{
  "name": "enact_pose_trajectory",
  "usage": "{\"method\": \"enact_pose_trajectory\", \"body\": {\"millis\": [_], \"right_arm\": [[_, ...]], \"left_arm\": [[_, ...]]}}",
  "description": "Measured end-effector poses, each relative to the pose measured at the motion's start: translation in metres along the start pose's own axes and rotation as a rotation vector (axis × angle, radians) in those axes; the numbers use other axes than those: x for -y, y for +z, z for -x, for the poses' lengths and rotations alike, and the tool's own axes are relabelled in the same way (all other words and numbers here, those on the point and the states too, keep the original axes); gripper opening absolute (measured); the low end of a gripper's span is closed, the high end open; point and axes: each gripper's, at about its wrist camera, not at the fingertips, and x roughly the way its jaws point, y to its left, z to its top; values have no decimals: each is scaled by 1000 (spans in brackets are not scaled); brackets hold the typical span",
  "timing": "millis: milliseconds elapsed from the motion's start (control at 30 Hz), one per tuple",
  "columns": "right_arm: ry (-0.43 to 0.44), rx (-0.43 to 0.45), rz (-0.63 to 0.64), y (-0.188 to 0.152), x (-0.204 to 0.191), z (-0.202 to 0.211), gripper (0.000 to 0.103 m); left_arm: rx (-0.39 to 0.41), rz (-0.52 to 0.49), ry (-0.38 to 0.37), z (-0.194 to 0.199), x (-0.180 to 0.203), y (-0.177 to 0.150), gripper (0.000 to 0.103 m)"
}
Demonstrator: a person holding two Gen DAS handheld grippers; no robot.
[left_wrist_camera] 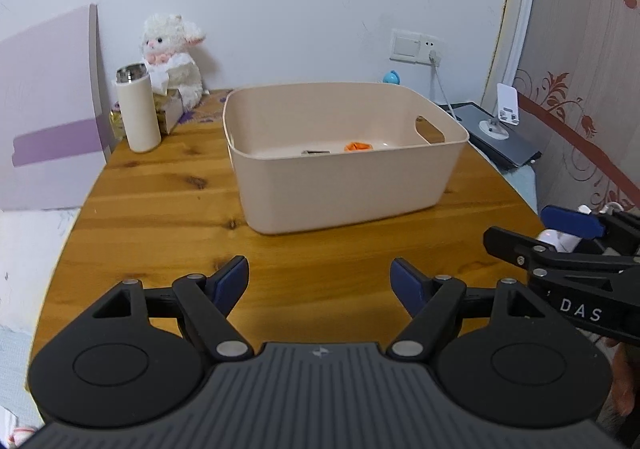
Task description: Organize objects
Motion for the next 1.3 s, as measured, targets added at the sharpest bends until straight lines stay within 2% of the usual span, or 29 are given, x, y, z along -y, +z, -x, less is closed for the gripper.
{"method": "enact_pose_trajectory", "body": {"millis": [400,767,1300], "right_arm": [[7,-39,-24,-24,3,13,78],[1,-45,-47,-32,12,19,79],[1,-68,-65,-36,20,13,80]], "left_arm": [[-1,-46,15,12,10,-22,79],[10,-43,16,18,10,-22,79],[-20,-52,22,11,8,-23,80]]}}
